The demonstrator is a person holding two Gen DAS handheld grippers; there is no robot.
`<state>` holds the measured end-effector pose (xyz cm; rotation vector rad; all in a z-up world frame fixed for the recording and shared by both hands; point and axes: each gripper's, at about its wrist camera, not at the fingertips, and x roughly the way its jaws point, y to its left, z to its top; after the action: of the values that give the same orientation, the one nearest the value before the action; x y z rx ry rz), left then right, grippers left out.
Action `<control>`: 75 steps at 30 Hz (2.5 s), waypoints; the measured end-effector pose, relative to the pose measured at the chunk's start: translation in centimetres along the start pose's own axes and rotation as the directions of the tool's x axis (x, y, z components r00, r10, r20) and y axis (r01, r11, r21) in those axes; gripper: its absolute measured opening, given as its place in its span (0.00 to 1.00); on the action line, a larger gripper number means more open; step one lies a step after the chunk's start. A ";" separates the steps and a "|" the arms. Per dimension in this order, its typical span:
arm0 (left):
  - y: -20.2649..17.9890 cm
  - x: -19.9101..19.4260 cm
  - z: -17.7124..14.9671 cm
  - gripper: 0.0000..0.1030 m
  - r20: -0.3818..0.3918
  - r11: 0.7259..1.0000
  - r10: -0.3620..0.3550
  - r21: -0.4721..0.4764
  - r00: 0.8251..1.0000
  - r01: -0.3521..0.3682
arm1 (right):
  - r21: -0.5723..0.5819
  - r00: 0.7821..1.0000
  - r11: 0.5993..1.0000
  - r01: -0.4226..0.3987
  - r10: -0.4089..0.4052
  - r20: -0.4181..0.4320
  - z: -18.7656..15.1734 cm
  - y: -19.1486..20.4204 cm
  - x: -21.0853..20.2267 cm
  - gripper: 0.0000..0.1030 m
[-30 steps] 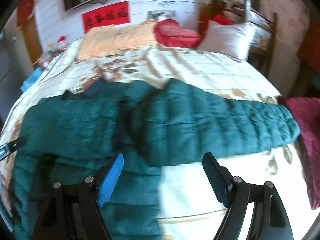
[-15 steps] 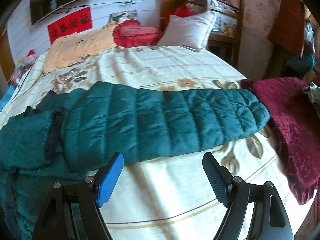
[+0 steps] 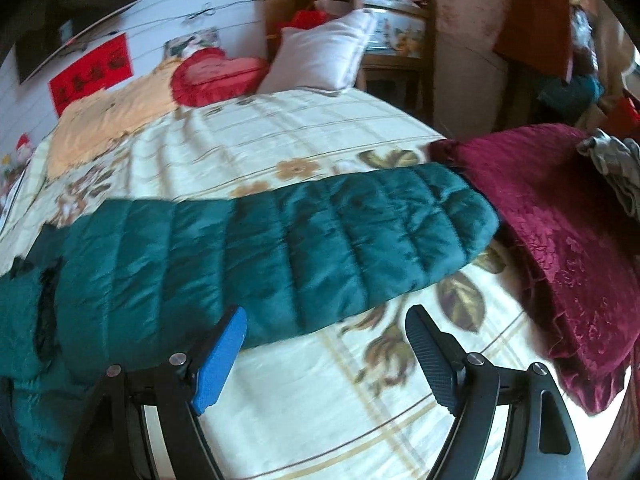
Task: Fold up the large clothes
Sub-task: 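Move the right gripper over the other sleeve toward its cuff, then close the right gripper on the sleeve cuff and lift it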
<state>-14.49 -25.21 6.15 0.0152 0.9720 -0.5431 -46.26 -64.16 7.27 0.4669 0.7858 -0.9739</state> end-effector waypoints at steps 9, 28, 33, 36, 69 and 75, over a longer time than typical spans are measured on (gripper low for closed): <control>0.1 1.0 -0.6 0.77 -0.017 1.000 -0.003 0.014 1.000 0.003 | 0.114 0.995 0.988 0.101 -0.099 -0.021 2.5 -5.2 2.5 0.81; 0.4 1.6 -1.4 0.77 -0.011 0.999 -0.008 0.034 1.000 0.008 | 0.305 0.992 0.944 0.126 -0.116 -0.051 5.1 -10.5 7.7 0.81; 0.4 1.7 -1.4 0.77 -0.012 0.999 -0.004 0.039 1.000 0.004 | 0.353 0.996 0.932 0.080 -0.062 -0.061 5.3 -11.2 8.9 0.81; 0.3 1.7 -1.5 0.77 -0.010 0.999 0.001 0.045 1.000 0.000 | 0.348 0.997 0.934 0.078 -0.064 -0.050 5.5 -11.1 9.3 0.74; -0.6 -3.0 -0.5 0.77 0.078 0.991 -0.009 0.137 0.997 -0.001 | -0.022 0.967 0.987 -0.156 0.158 0.199 6.2 1.8 -5.5 0.10; 0.5 -4.2 -0.5 0.77 0.086 0.993 -0.022 0.118 0.996 0.012 | -0.089 0.954 0.973 -0.215 0.228 0.193 5.9 5.5 -7.4 0.10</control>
<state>-16.49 -22.84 9.06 0.0883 0.8551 -0.6116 -41.69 -61.34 16.79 0.3818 0.5668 -0.7694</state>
